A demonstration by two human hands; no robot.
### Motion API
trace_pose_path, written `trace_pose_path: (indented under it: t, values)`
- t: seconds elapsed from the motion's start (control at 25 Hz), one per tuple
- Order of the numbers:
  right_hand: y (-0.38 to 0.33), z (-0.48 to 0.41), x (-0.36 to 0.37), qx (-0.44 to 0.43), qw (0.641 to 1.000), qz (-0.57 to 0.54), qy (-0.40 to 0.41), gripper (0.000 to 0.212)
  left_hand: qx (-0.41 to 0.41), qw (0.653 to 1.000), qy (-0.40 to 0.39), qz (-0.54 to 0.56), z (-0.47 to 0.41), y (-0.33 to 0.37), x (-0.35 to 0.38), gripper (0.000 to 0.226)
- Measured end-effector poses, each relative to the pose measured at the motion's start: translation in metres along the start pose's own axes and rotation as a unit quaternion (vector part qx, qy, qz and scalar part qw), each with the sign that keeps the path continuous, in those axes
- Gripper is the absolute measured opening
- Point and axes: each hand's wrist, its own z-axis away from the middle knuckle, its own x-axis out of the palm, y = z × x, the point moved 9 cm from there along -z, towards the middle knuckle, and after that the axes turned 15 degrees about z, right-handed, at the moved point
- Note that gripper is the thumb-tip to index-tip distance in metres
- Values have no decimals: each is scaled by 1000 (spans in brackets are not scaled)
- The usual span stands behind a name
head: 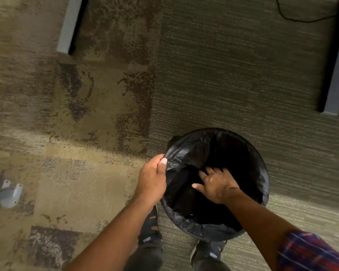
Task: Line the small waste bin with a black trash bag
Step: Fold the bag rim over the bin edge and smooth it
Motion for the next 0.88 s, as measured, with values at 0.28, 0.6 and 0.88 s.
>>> trace_pose_path:
  t: [0.28,0.6,0.88]
  values:
    - [10,-17,-27,-20,988,-149,-46,78,4,1000,2,-21,3,5,5,43]
    - [-6,21,-8,-12,987,-158,20,70,-16,1000,-3,-3,13,1,1,47]
    - [78,147,-59,177,865,-242,403,20,-50,994,99,14,58,10,-22,39]
